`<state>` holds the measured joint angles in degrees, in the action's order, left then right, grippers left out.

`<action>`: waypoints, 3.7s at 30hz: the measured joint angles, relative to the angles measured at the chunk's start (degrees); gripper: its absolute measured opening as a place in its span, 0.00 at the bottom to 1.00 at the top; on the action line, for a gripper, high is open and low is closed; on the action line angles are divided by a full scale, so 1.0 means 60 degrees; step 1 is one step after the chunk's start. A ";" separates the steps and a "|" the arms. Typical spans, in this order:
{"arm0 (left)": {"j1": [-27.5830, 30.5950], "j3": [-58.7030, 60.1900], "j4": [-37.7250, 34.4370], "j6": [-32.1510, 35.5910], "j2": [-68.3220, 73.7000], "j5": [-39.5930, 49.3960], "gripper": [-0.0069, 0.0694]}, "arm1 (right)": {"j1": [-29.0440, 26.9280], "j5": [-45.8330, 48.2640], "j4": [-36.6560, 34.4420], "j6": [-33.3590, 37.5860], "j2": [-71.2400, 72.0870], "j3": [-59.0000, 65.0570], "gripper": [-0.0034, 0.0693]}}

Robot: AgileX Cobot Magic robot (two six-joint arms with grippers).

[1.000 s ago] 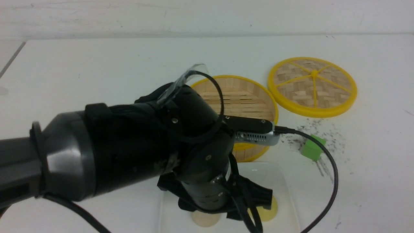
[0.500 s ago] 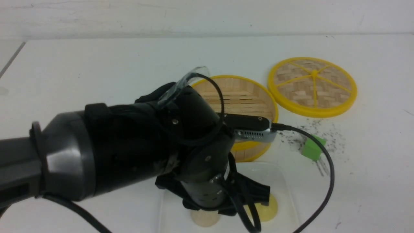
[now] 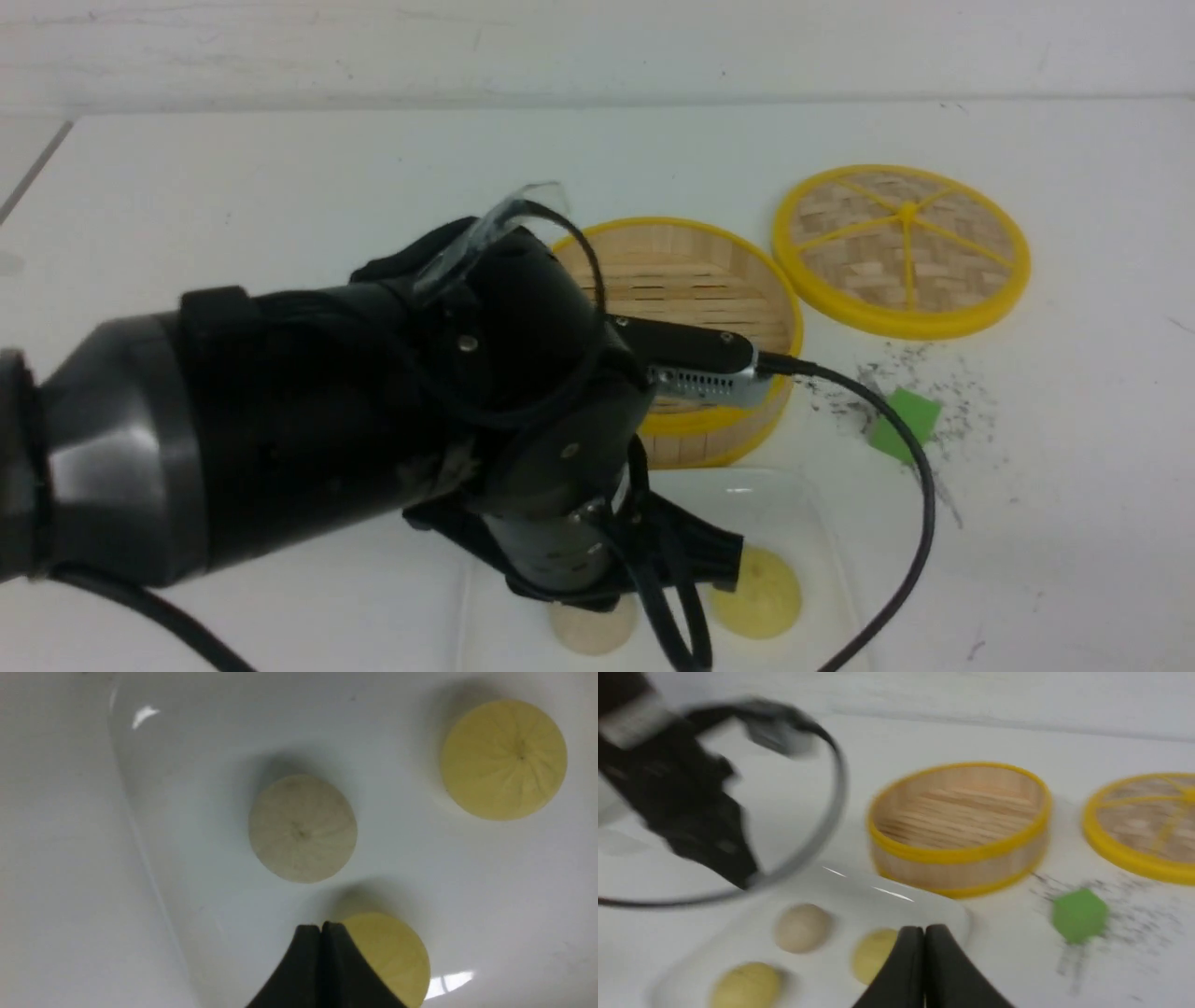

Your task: Put the steamed buns into the plate on the white tablecloth.

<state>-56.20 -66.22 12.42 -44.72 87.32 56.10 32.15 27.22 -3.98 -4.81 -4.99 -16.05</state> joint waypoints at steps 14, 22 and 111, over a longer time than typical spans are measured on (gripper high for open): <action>-0.0003 -0.1528 0.2475 0.0182 -0.2964 0.2420 0.09 | -0.4266 -0.0105 0.1233 0.0000 0.0801 0.2683 0.09; -0.0003 -0.1527 0.3943 0.0230 -0.4946 0.2460 0.09 | -0.5519 -0.0575 0.1326 0.0000 0.0948 0.2815 0.10; 0.9043 1.1302 -0.0663 0.5348 -1.4660 -0.5873 0.17 | -0.4917 -0.0575 0.1341 0.0000 0.0948 0.2818 0.24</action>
<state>-1.94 1.60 8.44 -12.63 -0.64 20.87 2.65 23.77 4.06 -4.81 0.70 0.87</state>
